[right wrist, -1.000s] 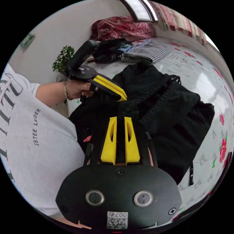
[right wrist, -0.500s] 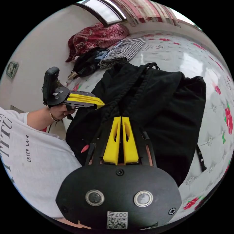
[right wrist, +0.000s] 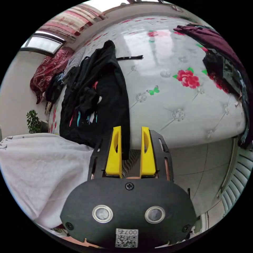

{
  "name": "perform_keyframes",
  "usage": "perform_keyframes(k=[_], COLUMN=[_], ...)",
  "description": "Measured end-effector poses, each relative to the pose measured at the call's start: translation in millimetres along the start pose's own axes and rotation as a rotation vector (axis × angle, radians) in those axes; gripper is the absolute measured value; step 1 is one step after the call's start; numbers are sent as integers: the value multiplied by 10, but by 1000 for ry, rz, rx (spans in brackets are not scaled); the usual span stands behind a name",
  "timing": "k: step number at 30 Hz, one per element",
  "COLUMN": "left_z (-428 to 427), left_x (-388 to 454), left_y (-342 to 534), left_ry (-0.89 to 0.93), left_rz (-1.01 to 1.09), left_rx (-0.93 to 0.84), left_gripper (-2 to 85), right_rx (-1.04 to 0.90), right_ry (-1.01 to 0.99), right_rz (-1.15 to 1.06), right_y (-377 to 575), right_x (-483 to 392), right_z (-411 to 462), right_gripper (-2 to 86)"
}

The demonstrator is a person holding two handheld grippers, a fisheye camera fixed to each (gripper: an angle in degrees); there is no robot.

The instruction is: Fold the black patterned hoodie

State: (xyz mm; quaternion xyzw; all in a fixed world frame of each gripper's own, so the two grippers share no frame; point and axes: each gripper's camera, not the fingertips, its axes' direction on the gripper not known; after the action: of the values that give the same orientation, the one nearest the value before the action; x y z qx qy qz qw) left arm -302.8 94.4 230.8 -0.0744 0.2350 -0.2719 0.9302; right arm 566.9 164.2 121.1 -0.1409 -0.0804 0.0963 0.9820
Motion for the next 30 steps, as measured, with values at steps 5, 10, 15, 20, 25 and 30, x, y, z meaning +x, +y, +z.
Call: perform_keyframes(k=[5, 10, 15, 20, 25, 30], left_z=[191, 169, -90, -386, -601, -538], left_x=[-26, -66, -119, -453, -588, -541], left_y=[218, 209, 274, 362, 351, 116], left_ry=[63, 94, 90, 131, 186, 234], left_rz=[30, 27, 35, 8, 68, 116], left_rx=[-136, -148, -117, -167, -173, -279], left_gripper=[91, 98, 99, 143, 161, 135], right_rx=[-116, -196, -234, -285, -344, -397], right_ry=[-97, -187, -349, -347, -282, -353], right_rz=[44, 78, 108, -32, -25, -41], right_y=[145, 97, 90, 96, 53, 2], right_x=[224, 428, 662, 495, 500, 532], right_z=[334, 571, 580, 580, 648, 593], right_gripper=[112, 109, 91, 86, 60, 9])
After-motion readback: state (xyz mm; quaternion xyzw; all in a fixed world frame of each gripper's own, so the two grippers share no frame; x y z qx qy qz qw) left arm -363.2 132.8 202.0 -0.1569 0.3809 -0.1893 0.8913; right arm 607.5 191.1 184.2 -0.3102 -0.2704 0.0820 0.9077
